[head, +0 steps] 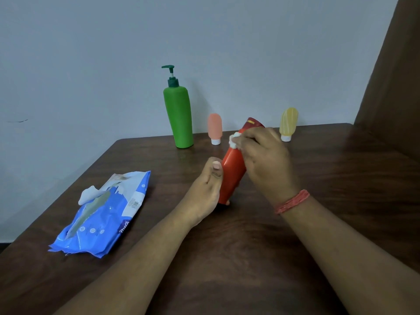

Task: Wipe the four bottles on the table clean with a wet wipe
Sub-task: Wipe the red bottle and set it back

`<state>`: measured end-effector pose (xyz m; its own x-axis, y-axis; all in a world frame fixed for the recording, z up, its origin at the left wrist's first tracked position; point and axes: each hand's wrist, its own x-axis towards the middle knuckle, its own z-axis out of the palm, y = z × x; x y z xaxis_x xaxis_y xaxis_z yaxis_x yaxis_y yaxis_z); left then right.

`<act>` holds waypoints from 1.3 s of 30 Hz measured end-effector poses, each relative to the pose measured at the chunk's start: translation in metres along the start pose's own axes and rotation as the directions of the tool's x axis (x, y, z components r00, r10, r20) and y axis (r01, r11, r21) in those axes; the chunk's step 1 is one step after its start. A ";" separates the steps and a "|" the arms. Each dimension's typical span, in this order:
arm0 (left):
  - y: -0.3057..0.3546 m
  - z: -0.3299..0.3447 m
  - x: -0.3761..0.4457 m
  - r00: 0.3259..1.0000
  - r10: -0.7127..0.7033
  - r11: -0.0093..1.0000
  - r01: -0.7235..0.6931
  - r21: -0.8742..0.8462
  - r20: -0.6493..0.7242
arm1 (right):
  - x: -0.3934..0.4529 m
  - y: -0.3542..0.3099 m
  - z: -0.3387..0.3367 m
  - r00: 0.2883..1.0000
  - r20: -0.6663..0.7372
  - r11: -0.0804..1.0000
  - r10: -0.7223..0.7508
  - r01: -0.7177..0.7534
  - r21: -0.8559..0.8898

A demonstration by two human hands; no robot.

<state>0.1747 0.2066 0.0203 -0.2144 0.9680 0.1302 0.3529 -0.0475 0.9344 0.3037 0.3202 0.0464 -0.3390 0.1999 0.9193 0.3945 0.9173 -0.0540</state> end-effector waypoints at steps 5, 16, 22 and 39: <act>-0.006 0.006 0.014 0.999 0.048 0.995 -0.047 -0.092 0.000 | 0.000 0.002 -0.005 0.990 -0.038 0.990 0.134 -0.132 0.050; -0.003 -0.012 0.019 0.954 -0.226 0.750 0.043 -0.660 -0.194 | -0.019 -0.020 0.007 0.900 0.409 0.950 -0.152 0.019 0.311; 0.005 -0.005 0.020 0.937 -0.279 0.648 0.020 -0.761 -0.212 | -0.021 -0.028 0.012 0.910 0.261 0.801 0.322 -0.409 0.438; 0.010 -0.013 0.024 0.761 -0.491 0.659 0.006 -0.752 -0.424 | -0.025 -0.055 0.016 0.964 0.253 0.784 0.075 -0.214 0.583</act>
<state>0.1616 0.2261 0.0373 -0.7229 0.6552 -0.2196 -0.4540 -0.2108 0.8657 0.2765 0.2698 0.0197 -0.5137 0.3490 0.7838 -0.1163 0.8768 -0.4666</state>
